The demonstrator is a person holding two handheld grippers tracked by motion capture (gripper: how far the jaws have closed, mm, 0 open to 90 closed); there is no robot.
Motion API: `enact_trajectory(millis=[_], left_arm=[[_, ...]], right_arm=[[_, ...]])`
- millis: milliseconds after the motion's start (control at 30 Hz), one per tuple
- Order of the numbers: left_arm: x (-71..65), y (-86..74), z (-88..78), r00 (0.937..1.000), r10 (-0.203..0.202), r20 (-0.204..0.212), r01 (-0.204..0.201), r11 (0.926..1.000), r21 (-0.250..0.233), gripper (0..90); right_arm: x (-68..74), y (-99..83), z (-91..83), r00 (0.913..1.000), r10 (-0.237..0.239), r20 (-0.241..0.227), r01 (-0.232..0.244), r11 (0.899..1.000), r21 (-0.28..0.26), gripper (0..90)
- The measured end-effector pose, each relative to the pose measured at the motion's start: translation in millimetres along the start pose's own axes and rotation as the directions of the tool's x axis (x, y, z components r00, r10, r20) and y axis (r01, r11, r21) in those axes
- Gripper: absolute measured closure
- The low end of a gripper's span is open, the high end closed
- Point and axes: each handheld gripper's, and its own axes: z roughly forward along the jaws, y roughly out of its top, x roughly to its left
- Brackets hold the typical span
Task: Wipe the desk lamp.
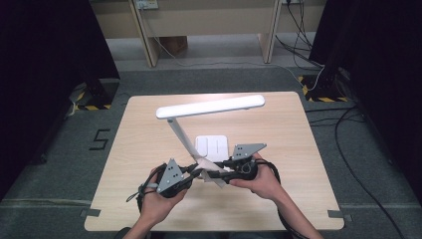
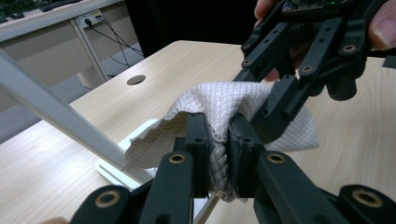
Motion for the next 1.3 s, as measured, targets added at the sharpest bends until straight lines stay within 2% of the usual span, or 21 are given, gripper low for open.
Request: enact_trajectory(millis=[67, 133, 200, 267, 333, 400, 533, 667, 700, 933, 1167, 1300], left_arm=[[-0.1, 0.7, 0.1, 1.0, 0.003, 0.0, -0.003, 1.0, 0.002, 80.1], [-0.4, 1.2, 0.7, 1.0, 0.006, 0.0, -0.006, 1.0, 0.002, 80.1], [-0.6, 1.7, 1.0, 1.0, 0.006, 0.001, -0.006, 1.0, 0.001, 80.1], [-0.9, 2.2, 1.3, 1.0, 0.007, 0.001, -0.007, 1.0, -0.002, 80.1], [-1.6, 2.5, 1.8, 0.9999, 0.017, -0.002, -0.017, 0.9999, 0.004, 80.1], [-2.0, 2.1, 2.7, 0.9996, 0.028, -0.003, -0.028, 0.9996, 0.01, 80.1], [-2.6, 1.1, 4.3, 0.9997, 0.025, -0.002, -0.025, 0.9996, 0.01, 80.1], [-3.1, 3.0, 3.3, 0.9994, 0.034, -0.002, -0.034, 0.9994, 0.003, 80.1], [-3.4, 3.0, 3.4, 0.9995, 0.031, -0.002, -0.031, 0.9995, 0.0, 80.0], [-3.4, 4.0, 4.1, 0.9995, 0.032, 0.001, -0.032, 0.9994, -0.009, 80.1], [-3.9, 5.5, 4.0, 0.9995, 0.031, -0.002, -0.031, 0.9993, -0.019, 80.0], [-3.6, 6.0, 4.5, 0.9994, 0.035, -0.003, -0.035, 0.9991, -0.023, 79.7]], right_arm=[[0.4, 0.3, -0.8, 0.9999, -0.003, 0.01, 0.003, 1.0, 0.001, 69.4], [1.1, 1.1, -1.1, 0.9996, -0.014, 0.025, 0.013, 1.0, 0.009, 67.1], [1.8, 2.3, -1.6, 0.9986, -0.025, 0.047, 0.025, 1.0, 0.015, 59.2], [2.5, 3.2, -2.3, 0.9985, -0.003, 0.054, 0.003, 1.0, 0.012, 45.8], [2.1, 3.8, -2.8, 0.9985, 0.001, 0.054, -0.002, 1.0, 0.004, 40.1], [1.9, 5.0, -3.8, 0.9988, 0.002, 0.049, -0.002, 1.0, -0.007, 38.9], [2.8, 9.5, -6.9, 0.9996, 0.019, 0.023, -0.018, 0.999, -0.046, 39.1], [-1.8, 7.1, -5.8, 0.9983, 0.012, 0.056, -0.012, 1.0, 0.0, 44.4], [-3.3, 5.0, -5.2, 0.9987, 0.033, 0.039, -0.033, 0.999, -0.001, 48.1], [-2.3, 2.8, -4.1, 0.9992, 0.039, 0.0, -0.039, 0.999, 0.01, 64.6], [-0.4, 3.9, -6.6, 0.9989, 0.046, -0.009, -0.046, 0.999, 0.001, 77.9], [0.7, 4.5, -7.4, 0.9989, 0.046, -0.003, -0.047, 0.999, -0.005, 80.8]])
